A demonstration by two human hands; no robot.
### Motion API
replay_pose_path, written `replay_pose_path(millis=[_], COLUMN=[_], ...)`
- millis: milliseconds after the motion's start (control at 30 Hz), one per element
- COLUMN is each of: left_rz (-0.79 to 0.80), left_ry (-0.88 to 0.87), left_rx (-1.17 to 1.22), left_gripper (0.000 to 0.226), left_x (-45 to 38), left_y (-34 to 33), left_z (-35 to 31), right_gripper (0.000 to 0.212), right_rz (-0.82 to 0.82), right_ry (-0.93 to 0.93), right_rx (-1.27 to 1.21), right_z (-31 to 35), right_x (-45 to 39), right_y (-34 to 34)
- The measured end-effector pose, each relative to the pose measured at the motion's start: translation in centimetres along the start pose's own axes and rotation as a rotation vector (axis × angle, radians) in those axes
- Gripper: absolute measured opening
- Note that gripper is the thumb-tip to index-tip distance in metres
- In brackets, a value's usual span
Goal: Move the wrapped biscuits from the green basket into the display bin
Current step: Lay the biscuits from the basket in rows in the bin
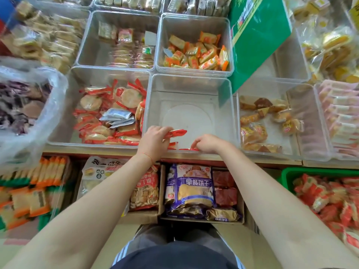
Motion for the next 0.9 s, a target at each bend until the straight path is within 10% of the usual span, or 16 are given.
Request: replay_pose_path(millis=[233, 467, 900], left_rz=[0.106, 0.158, 0.422], left_ry=[0.001, 0.118, 0.17], left_rx=[0.022, 0.069, -0.012], left_gripper=[0.034, 0.05, 0.037], left_x=[-2.1, -2.8, -0.8], left_y=[0.8, 0.1, -1.9], left_z=[-0.8, -1.4, -0.3], right_gripper=[0.065, 0.024, 0.042], right_rz=[-0.254, -0.516, 0.01], right_ry=[0.246, 0.136, -0.034], right_rx=[-0.307, -0.269, 0.019], right_z=[1.9, 0.9, 0.1], right_x=[0.9, 0.0, -1.6], right_y=[3.0, 3.8, 0.0])
Point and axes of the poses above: each hand's wrist, its own x-axis away from the middle knuckle, its own y-axis out of the back of the hand, z = x × y, the point moved 4 cm from there along -x, towards the middle knuckle
